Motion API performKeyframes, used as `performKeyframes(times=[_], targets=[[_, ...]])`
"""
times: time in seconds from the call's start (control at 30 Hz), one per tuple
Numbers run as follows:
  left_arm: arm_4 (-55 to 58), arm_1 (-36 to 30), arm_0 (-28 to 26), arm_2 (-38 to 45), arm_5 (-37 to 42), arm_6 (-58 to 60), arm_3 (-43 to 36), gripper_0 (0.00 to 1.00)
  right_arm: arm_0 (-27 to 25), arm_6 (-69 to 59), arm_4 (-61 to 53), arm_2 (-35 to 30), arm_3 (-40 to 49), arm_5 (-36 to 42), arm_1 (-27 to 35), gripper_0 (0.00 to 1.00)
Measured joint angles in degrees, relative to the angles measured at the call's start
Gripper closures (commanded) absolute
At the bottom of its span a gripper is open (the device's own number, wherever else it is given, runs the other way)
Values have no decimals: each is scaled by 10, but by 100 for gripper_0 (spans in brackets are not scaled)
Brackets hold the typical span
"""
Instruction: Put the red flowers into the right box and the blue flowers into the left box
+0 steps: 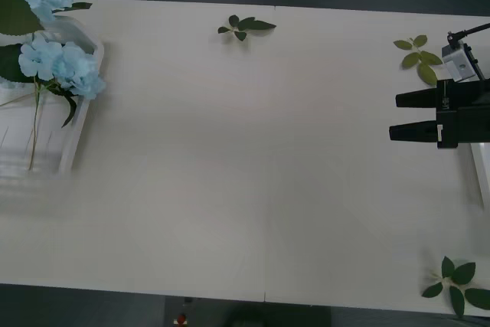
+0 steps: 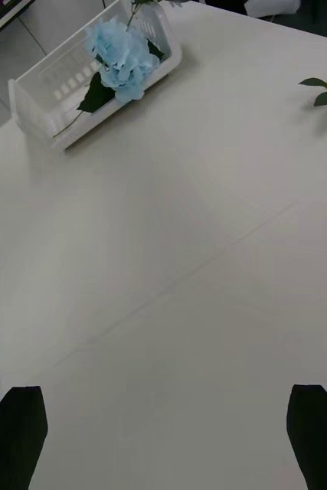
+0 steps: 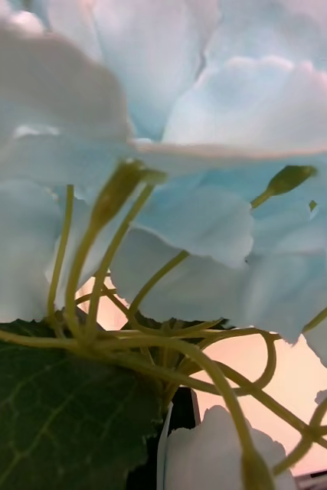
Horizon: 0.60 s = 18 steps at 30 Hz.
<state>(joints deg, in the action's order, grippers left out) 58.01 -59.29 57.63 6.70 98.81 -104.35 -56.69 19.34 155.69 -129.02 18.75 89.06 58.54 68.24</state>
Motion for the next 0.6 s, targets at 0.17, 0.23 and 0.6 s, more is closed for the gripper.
performKeyframes(times=[0.17, 0.23, 0.6], targets=[[-41, 0, 0, 43, -43, -29, 38, 99, 0, 0, 0, 0, 0, 0, 0, 9], [-50, 0, 0, 56, -72, -49, 57, 100, 0, 0, 0, 0, 0, 0, 0, 9], [6, 26, 0, 49, -267, -152, 226, 100, 0, 0, 0, 0, 0, 0, 0, 9]])
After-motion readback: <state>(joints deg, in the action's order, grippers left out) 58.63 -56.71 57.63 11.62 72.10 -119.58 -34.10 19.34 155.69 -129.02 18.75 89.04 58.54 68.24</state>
